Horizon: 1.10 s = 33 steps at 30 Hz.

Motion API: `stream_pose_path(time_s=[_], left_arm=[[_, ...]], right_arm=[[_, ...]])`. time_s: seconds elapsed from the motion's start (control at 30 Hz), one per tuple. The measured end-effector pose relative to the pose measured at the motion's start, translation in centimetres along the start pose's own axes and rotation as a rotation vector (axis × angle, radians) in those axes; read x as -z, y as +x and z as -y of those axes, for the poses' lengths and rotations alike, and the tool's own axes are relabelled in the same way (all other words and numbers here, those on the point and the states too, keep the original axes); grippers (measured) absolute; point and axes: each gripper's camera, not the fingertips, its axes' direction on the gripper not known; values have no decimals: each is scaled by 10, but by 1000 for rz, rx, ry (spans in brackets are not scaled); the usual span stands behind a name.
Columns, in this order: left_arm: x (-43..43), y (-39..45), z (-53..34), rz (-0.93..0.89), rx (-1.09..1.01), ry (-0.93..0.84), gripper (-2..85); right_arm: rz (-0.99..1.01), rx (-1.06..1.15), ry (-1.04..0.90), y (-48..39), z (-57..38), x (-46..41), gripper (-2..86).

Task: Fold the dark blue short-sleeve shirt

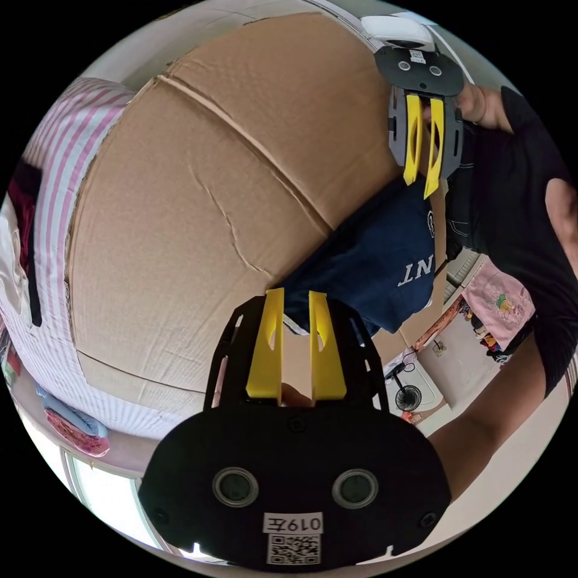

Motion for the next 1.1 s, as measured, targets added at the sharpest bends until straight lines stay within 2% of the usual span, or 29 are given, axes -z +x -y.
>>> stream_pose_path(time_s=[0.8, 1.1], left_arm=[[-19, 19, 6, 2, 57, -55, 10], [-16, 47, -6, 127, 124, -30, 8]], right_arm=[[34, -2, 19, 6, -7, 8, 35], [5, 2, 32, 0, -10, 11, 39]])
